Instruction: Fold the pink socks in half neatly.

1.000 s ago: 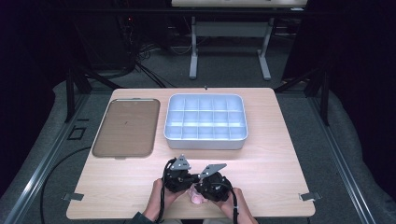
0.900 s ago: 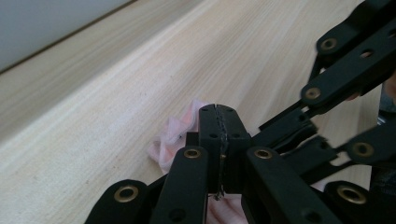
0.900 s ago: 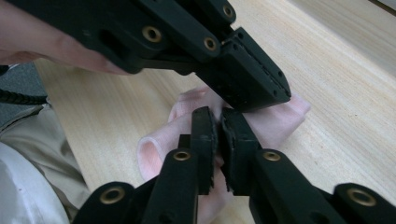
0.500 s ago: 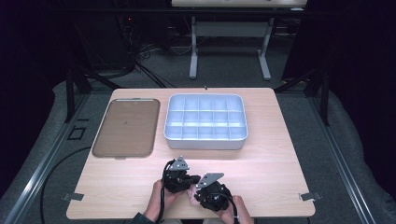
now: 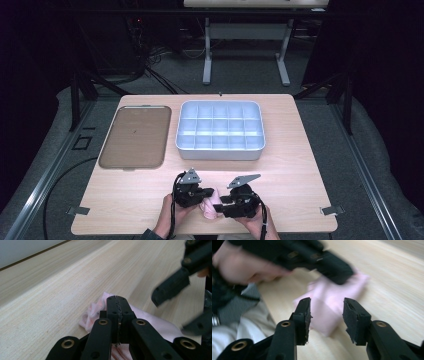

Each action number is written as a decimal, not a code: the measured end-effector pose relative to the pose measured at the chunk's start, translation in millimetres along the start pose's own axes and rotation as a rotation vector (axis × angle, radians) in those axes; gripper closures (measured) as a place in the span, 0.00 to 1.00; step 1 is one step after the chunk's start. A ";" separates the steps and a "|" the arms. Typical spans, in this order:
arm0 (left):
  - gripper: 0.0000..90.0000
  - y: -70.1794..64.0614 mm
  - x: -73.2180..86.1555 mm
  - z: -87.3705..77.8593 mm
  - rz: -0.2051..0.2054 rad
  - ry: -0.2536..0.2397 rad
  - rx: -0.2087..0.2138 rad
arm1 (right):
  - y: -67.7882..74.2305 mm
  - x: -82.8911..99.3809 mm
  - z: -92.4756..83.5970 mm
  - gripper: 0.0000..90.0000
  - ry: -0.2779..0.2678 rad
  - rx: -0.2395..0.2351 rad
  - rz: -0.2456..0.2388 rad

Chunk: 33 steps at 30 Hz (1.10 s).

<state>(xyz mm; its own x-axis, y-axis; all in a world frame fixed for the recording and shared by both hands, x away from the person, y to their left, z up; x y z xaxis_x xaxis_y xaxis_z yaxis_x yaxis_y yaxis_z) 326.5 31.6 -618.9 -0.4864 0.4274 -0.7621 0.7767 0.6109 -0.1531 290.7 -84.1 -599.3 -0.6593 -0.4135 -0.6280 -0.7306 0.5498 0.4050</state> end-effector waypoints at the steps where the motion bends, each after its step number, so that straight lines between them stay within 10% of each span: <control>1: 1.00 0.0 0.0 0.1 0.000 -0.001 -0.001 | -6.2 -1.3 -1.3 0.61 -0.014 0.019 0.038; 9: 1.00 -0.1 0.6 0.2 -0.005 -0.005 -0.003 | -11.4 -4.9 23.7 0.47 -0.002 0.050 0.129; 22: 1.00 2.1 1.2 -1.3 -0.010 -0.002 0.011 | -4.9 -4.9 37.4 0.47 0.043 0.146 0.045; 33: 0.96 6.6 0.5 -6.2 -0.033 -0.008 0.027 | -4.8 -8.4 39.3 0.68 0.098 0.065 0.034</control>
<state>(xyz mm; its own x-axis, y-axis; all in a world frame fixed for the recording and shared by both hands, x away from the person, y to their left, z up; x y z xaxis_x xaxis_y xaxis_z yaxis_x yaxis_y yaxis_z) 328.9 40.0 -616.4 -0.5089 0.4018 -0.7613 0.7708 0.6064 -0.1952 306.7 -54.8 -622.1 -0.7002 -0.4606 -0.5455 -0.6962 0.6095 0.3791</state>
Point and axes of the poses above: each handheld gripper's, and its own axes: z roughly forward along the jaws, x roughly out of its underside, y roughly to its left, the point moved 7 cm from there along z, roughly forward along the jaws, and after that the axes turned 7 degrees about -x, right-handed, at the moved point
